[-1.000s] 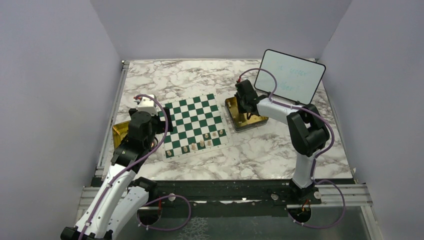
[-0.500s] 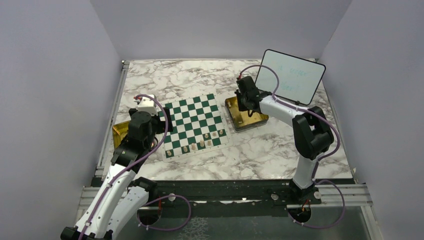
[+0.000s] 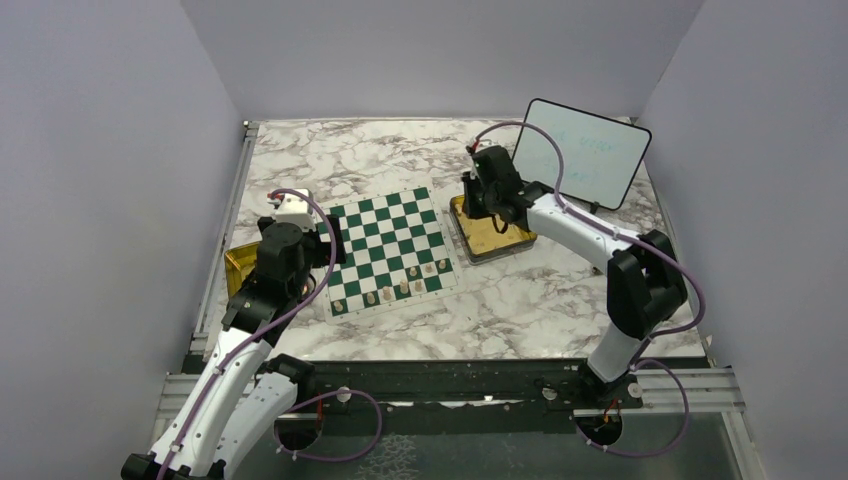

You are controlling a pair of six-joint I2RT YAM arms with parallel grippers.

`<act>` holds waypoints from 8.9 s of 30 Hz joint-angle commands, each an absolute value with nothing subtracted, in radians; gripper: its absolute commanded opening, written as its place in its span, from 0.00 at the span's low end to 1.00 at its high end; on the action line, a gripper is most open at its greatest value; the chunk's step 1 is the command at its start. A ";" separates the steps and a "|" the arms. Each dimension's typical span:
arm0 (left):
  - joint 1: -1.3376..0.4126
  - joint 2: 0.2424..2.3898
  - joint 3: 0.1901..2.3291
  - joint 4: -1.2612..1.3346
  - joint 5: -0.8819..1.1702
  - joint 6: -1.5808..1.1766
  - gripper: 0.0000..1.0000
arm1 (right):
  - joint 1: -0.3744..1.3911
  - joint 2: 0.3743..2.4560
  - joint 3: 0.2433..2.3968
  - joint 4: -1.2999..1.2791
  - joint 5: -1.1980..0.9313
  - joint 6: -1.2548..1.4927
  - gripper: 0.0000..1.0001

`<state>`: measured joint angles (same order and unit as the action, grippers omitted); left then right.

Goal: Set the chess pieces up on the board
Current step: Place the chess piece on the chessboard, then pick up the chess piece from the storage box, then place the chess piece on the chessboard.

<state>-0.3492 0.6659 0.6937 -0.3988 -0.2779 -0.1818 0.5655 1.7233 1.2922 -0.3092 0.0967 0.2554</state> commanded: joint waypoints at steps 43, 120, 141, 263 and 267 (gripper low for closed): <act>-0.354 0.643 0.719 -0.405 -0.313 -0.176 0.99 | 1.010 2.014 1.486 -0.312 0.182 0.368 0.15; -0.356 0.640 0.714 -0.403 -0.300 -0.176 0.99 | 1.041 1.992 1.562 -0.398 0.308 0.361 0.37; -0.356 0.649 0.712 -0.400 -0.284 -0.175 0.99 | 0.794 1.751 1.391 -0.318 0.423 0.198 0.38; -0.357 0.659 0.682 -0.373 -0.225 -0.175 0.99 | 1.015 1.659 1.029 -0.137 0.330 0.367 0.13; -0.357 0.657 0.681 -0.373 -0.224 -0.175 0.99 | 1.020 1.670 1.029 -0.139 0.331 0.370 0.14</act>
<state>-0.3538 0.6731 0.6876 -0.3977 -0.2253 -0.1783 1.0084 1.6447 1.0122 -0.1711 0.2962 0.3515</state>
